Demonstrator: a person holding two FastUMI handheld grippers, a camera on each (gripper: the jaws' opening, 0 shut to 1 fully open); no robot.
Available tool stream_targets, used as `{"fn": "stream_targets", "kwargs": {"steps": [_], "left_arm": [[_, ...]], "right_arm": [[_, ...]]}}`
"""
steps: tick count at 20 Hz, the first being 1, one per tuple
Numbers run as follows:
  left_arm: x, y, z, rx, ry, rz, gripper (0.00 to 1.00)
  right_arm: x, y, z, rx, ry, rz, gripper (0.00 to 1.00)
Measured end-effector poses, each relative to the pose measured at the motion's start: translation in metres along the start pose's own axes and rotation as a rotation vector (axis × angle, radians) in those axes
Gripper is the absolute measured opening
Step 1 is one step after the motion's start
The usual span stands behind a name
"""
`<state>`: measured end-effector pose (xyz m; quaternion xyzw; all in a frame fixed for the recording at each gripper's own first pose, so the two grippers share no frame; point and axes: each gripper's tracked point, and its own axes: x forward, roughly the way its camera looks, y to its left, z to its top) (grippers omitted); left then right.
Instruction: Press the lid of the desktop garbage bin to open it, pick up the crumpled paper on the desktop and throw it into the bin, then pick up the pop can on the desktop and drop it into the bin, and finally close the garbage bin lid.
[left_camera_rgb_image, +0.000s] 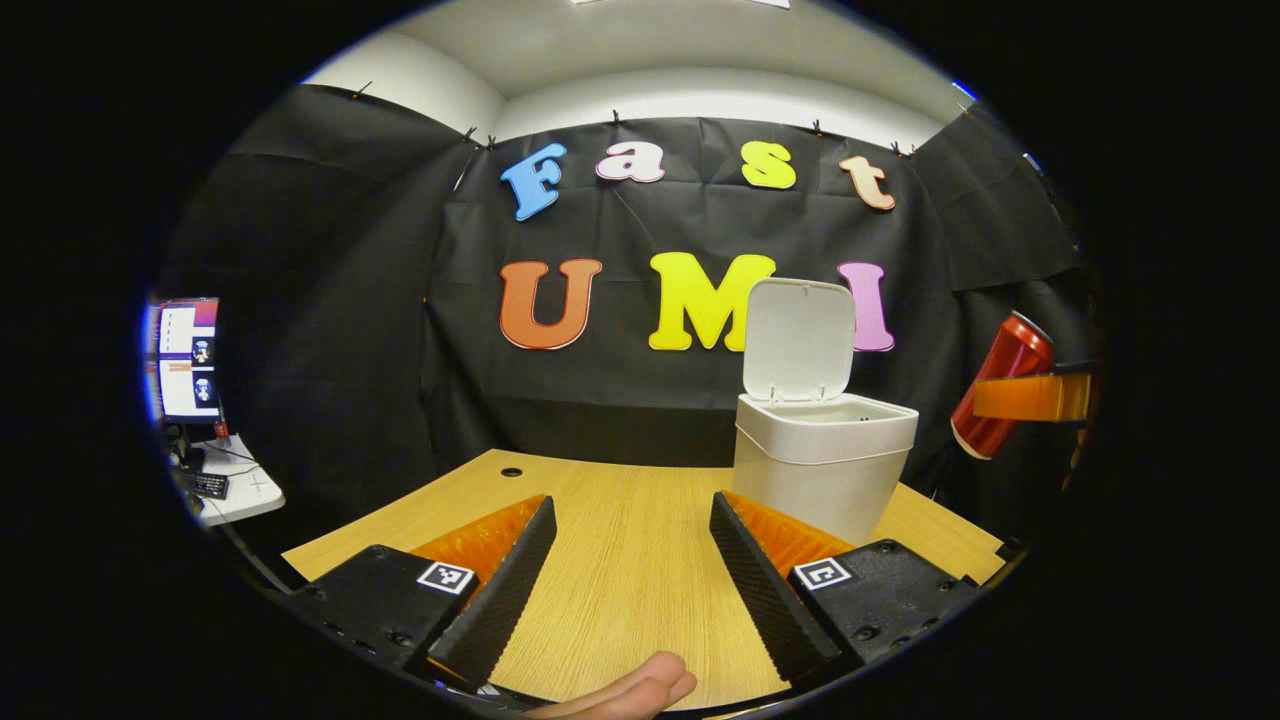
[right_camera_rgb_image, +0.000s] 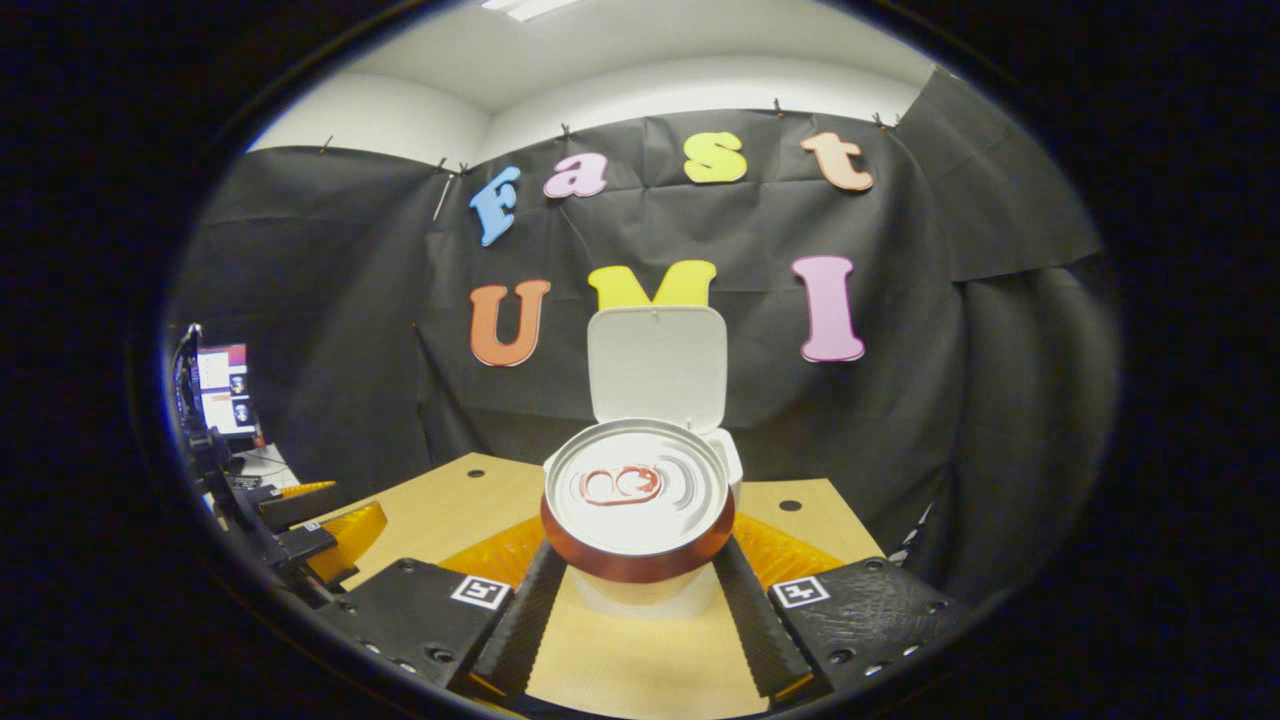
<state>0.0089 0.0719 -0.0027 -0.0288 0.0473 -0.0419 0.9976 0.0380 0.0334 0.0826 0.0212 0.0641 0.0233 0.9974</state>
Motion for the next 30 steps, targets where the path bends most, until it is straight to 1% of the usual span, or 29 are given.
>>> {"fn": "stream_targets", "kwargs": {"steps": [2,7,9,11,13,15,17,21,22,23,24,25,28,30], "left_arm": [[0.000,0.005,0.002,0.003,-0.011,0.006,1.00],[0.001,-0.001,0.002,0.003,-0.021,-0.025,1.00],[-0.001,0.000,0.003,0.013,-0.033,-0.023,1.00],[-0.002,0.003,0.004,0.011,-0.037,-0.010,1.00],[-0.001,-0.001,0.003,0.009,-0.038,-0.015,1.00],[-0.001,-0.006,0.001,0.024,-0.035,-0.026,1.00],[-0.002,-0.008,0.002,0.042,-0.038,-0.036,1.00],[0.001,-0.002,0.000,0.058,-0.041,-0.017,1.00],[0.002,-0.002,-0.001,0.060,-0.038,-0.016,0.95],[0.003,-0.002,-0.001,0.060,-0.036,-0.014,0.95],[0.004,0.000,-0.002,0.058,-0.034,-0.012,1.00],[0.005,0.000,-0.002,0.057,-0.032,-0.012,1.00],[0.009,0.008,-0.005,0.054,-0.024,0.007,1.00],[0.010,0.011,-0.007,0.041,-0.018,0.018,1.00]], "right_arm": [[0.017,-0.003,0.018,-0.033,0.013,-0.009,0.80],[0.077,-0.018,0.050,-0.088,0.071,-0.102,0.80],[0.101,-0.027,0.057,-0.080,0.097,-0.155,0.80],[0.125,-0.035,0.063,-0.099,0.119,-0.215,0.80],[0.148,-0.031,0.072,-0.137,0.122,-0.230,0.80],[0.166,-0.028,0.076,-0.130,0.117,-0.230,0.80],[0.186,-0.029,0.072,-0.129,0.128,-0.243,0.80],[0.218,-0.034,0.060,-0.127,0.165,-0.266,0.80],[0.223,-0.035,0.056,-0.117,0.177,-0.271,0.80],[0.227,-0.034,0.052,-0.102,0.191,-0.264,0.80],[0.229,-0.032,0.046,-0.089,0.209,-0.253,0.80],[0.232,-0.032,0.042,-0.088,0.222,-0.248,0.80],[0.240,-0.043,0.028,-0.086,0.259,-0.278,0.80],[0.243,-0.046,0.014,-0.032,0.309,-0.267,0.80]]}}
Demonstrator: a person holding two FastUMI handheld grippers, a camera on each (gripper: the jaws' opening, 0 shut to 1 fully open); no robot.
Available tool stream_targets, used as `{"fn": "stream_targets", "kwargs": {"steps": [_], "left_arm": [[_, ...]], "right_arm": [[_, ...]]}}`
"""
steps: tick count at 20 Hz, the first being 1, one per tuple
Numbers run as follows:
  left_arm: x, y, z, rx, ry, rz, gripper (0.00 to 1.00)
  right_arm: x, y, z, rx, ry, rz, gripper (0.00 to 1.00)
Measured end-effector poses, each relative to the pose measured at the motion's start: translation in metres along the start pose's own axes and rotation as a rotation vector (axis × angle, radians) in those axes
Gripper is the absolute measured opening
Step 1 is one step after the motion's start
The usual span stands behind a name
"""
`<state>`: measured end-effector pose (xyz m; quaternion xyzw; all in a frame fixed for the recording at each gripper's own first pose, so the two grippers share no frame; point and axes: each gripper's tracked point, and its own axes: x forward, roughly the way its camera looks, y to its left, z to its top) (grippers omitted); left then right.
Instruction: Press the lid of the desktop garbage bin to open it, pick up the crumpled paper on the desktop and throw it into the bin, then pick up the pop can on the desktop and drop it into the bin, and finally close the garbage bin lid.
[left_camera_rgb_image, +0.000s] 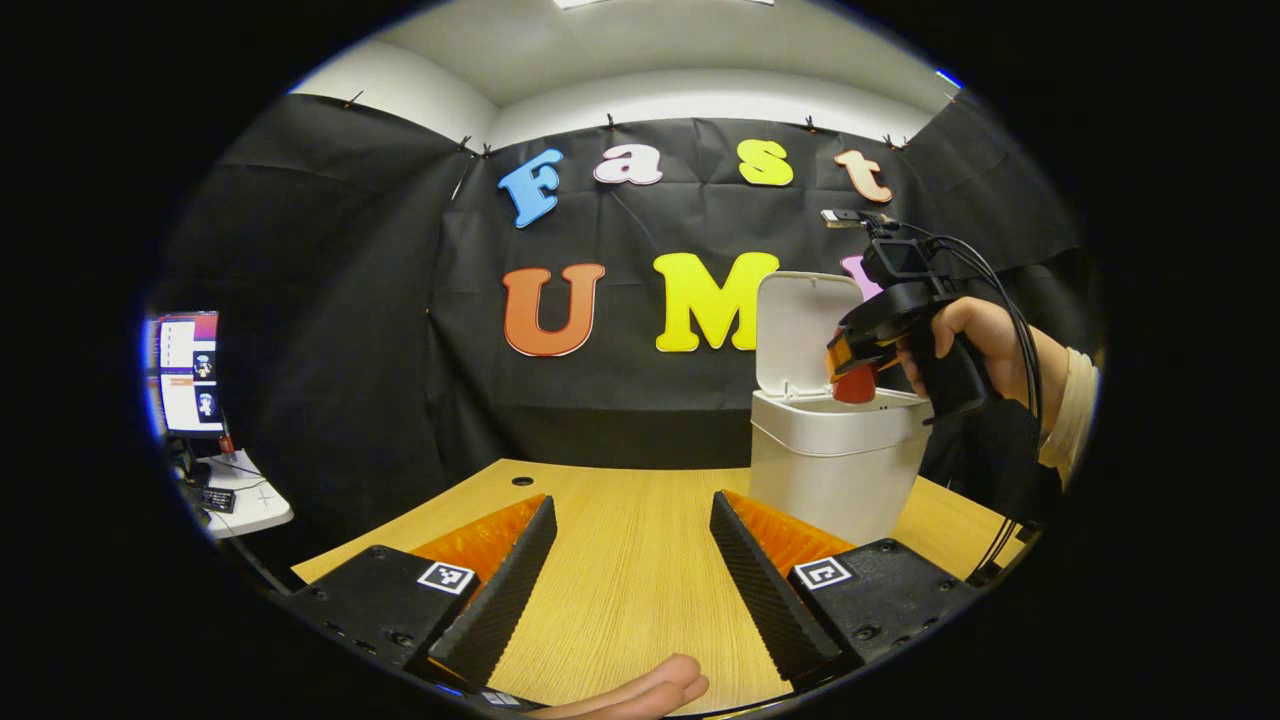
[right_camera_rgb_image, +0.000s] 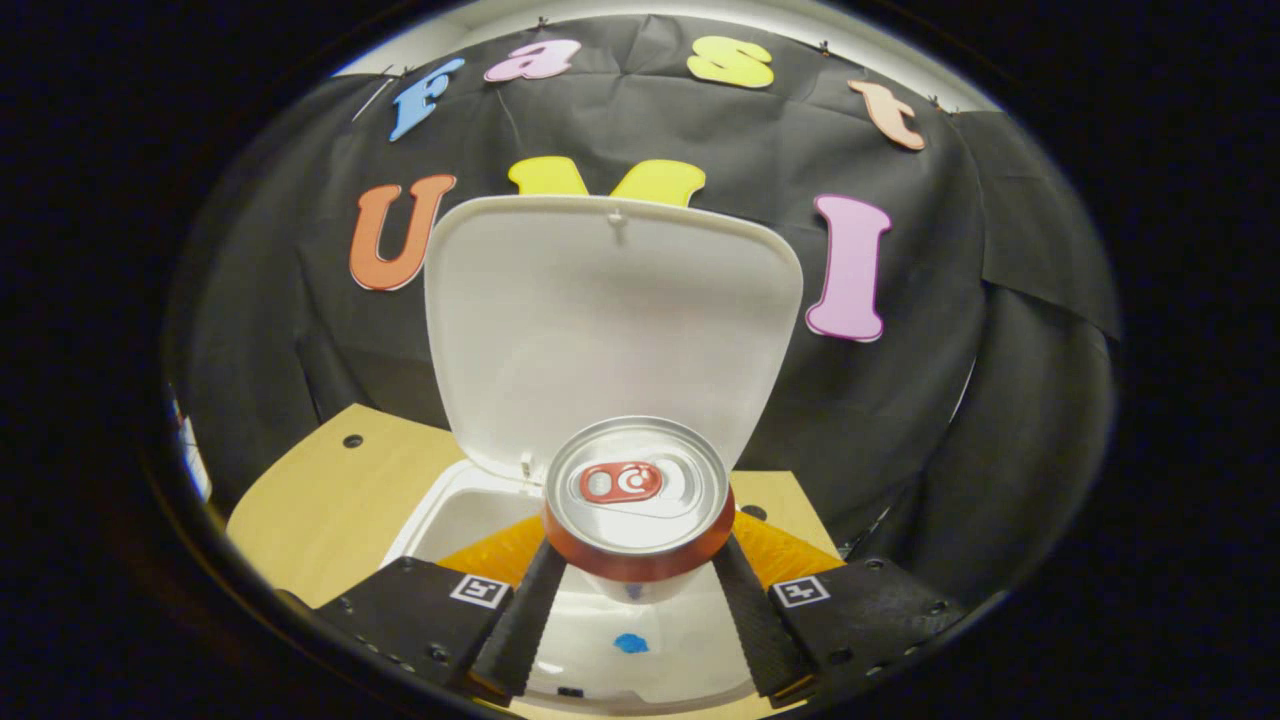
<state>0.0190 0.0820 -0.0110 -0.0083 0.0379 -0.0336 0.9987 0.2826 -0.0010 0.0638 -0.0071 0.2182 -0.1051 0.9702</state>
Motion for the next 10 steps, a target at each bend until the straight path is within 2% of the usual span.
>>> {"fn": "stream_targets", "kwargs": {"steps": [3,10], "left_arm": [[0.004,-0.001,-0.005,-0.017,0.018,-0.009,1.00],[0.006,-0.001,-0.008,-0.025,0.029,-0.011,1.00]], "right_arm": [[0.010,-0.013,-0.016,0.016,0.079,-0.049,0.81],[0.002,-0.004,-0.022,0.004,0.099,0.008,0.85]]}}
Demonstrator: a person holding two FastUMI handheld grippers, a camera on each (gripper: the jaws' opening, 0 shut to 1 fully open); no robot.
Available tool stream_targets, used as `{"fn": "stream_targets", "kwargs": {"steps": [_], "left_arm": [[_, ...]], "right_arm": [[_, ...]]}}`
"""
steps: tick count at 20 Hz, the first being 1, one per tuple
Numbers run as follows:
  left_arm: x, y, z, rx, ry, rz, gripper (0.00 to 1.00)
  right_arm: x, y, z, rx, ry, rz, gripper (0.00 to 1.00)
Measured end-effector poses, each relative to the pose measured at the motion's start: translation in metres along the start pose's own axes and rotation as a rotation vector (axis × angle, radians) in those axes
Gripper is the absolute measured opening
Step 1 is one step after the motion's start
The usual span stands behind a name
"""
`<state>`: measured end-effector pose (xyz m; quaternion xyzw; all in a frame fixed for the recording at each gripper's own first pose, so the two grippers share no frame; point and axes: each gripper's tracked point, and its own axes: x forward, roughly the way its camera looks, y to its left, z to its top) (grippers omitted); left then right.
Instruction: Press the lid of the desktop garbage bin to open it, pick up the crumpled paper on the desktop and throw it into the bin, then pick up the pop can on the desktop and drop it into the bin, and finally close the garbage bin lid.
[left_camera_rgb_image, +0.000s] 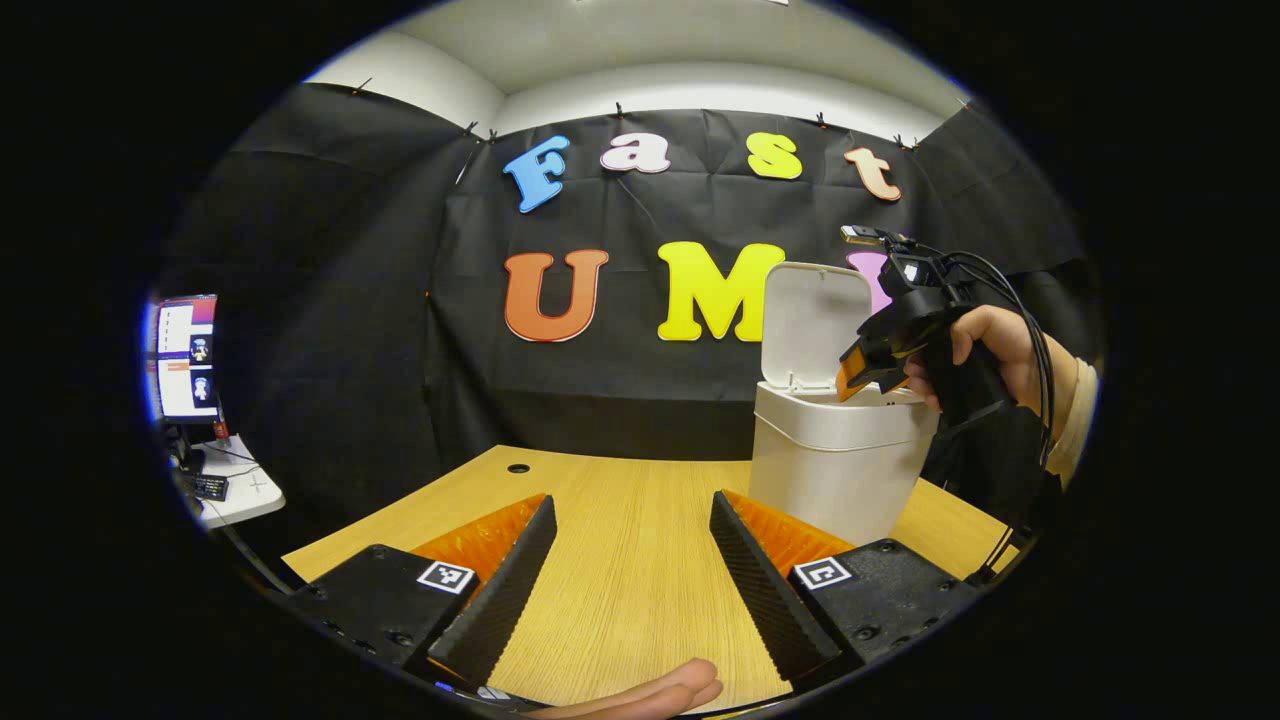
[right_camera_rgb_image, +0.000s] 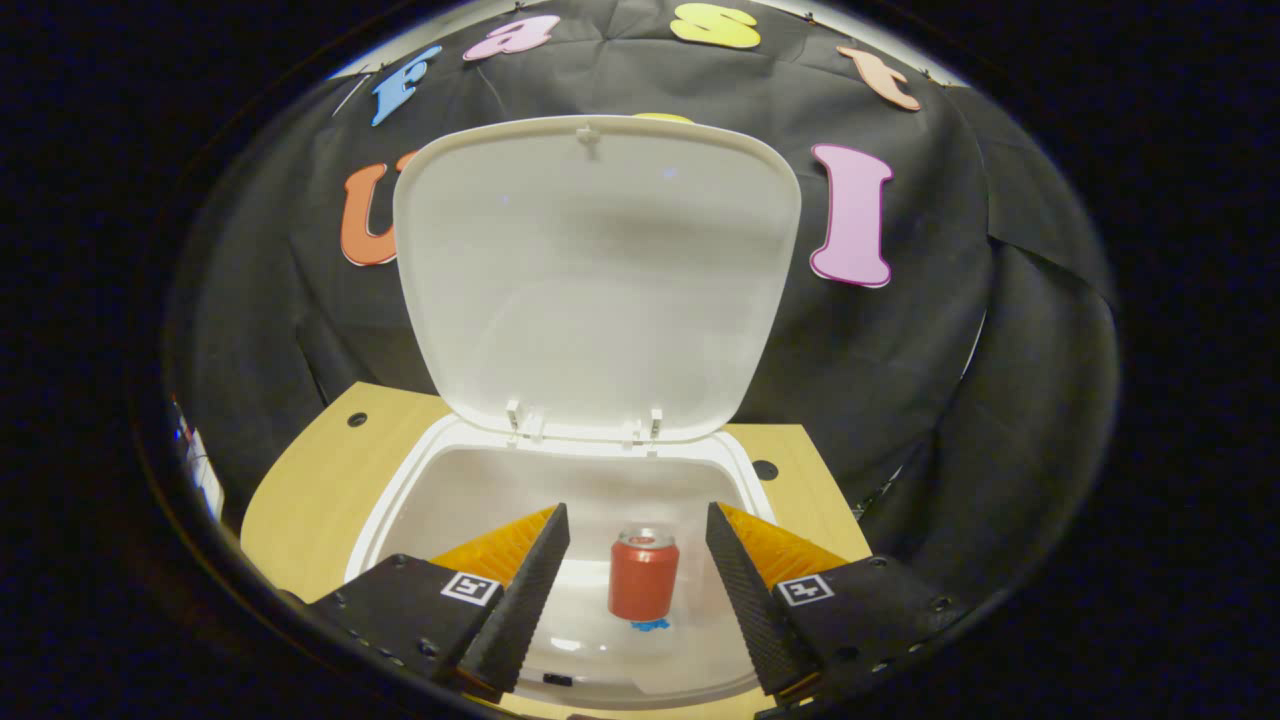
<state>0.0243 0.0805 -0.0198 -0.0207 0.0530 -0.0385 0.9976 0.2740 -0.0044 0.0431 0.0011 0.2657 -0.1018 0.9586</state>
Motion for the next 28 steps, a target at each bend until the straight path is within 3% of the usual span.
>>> {"fn": "stream_targets", "kwargs": {"steps": [12,16,19,23,26,28], "left_arm": [[0.002,0.000,-0.004,-0.019,0.010,-0.008,1.00],[0.004,0.001,-0.005,-0.021,0.011,-0.004,1.00],[0.007,-0.001,-0.007,-0.021,0.021,-0.013,1.00],[0.010,0.002,-0.007,-0.024,0.014,-0.016,1.00],[0.015,-0.003,-0.015,-0.011,0.039,-0.022,1.00],[0.020,-0.009,-0.015,0.007,0.033,-0.043,1.00]], "right_arm": [[-0.047,0.013,0.025,-0.016,-0.095,0.059,0.85],[-0.071,0.013,0.054,-0.010,-0.198,0.074,0.85],[-0.092,0.002,0.084,0.062,-0.319,0.065,0.87],[-0.125,0.004,0.128,0.121,-0.480,0.121,0.85],[-0.133,0.001,0.153,0.156,-0.542,0.119,0.86],[-0.129,0.012,0.165,0.202,-0.539,0.168,0.88]]}}
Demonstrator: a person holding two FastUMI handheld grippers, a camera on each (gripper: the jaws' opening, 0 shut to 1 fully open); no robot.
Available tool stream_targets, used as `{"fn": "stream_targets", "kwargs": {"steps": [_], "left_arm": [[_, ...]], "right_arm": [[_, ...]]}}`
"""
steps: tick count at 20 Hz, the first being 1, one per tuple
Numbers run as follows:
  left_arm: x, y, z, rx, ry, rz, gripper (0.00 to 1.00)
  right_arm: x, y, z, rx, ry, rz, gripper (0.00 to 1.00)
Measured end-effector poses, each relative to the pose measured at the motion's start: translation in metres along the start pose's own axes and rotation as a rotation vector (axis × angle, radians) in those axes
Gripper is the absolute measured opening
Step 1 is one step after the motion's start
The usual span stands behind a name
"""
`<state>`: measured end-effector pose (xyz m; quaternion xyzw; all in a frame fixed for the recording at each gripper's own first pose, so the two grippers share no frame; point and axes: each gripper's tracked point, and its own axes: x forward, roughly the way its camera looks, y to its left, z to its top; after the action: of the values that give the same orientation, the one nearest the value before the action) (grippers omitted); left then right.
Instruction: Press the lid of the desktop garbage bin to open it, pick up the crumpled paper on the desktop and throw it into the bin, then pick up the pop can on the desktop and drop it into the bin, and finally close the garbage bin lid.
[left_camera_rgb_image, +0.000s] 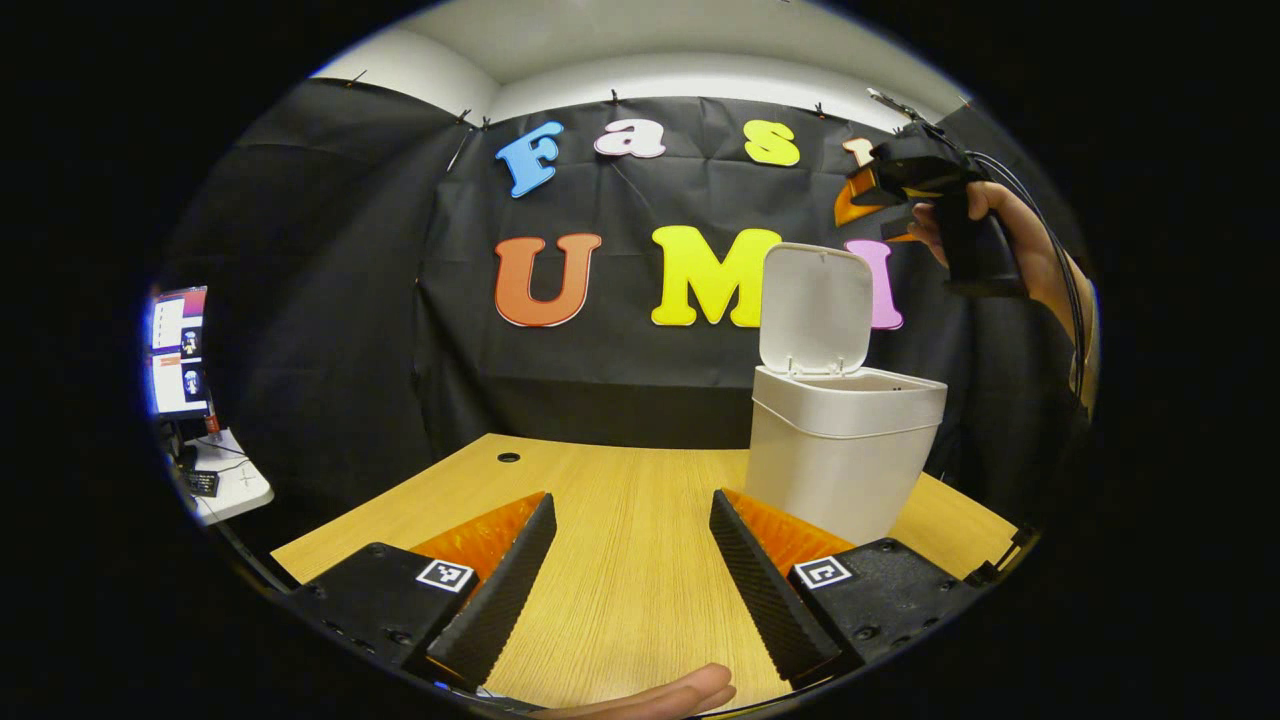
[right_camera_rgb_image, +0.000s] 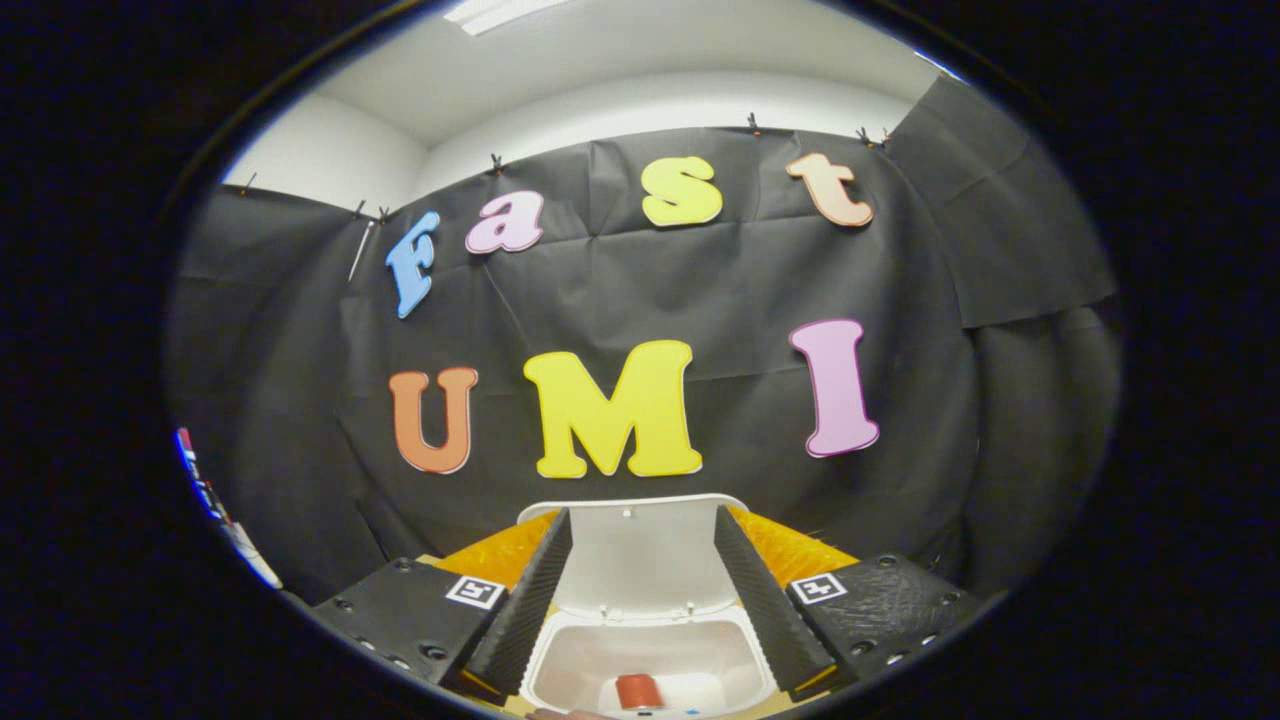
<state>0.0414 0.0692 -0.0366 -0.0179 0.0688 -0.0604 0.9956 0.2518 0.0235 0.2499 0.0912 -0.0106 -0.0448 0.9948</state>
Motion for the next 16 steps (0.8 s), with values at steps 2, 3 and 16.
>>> {"fn": "stream_targets", "kwargs": {"steps": [2,3,16], "left_arm": [[0.006,-0.008,-0.010,-0.020,0.026,-0.032,1.00],[0.007,-0.011,-0.014,-0.024,0.042,-0.043,1.00],[0.023,0.013,-0.022,-0.045,0.075,-0.001,1.00]], "right_arm": [[0.019,0.009,0.002,0.052,0.019,0.036,0.90],[0.030,0.014,0.002,0.064,0.023,0.062,0.90],[0.097,0.015,-0.013,-0.203,0.037,-0.018,0.94]]}}
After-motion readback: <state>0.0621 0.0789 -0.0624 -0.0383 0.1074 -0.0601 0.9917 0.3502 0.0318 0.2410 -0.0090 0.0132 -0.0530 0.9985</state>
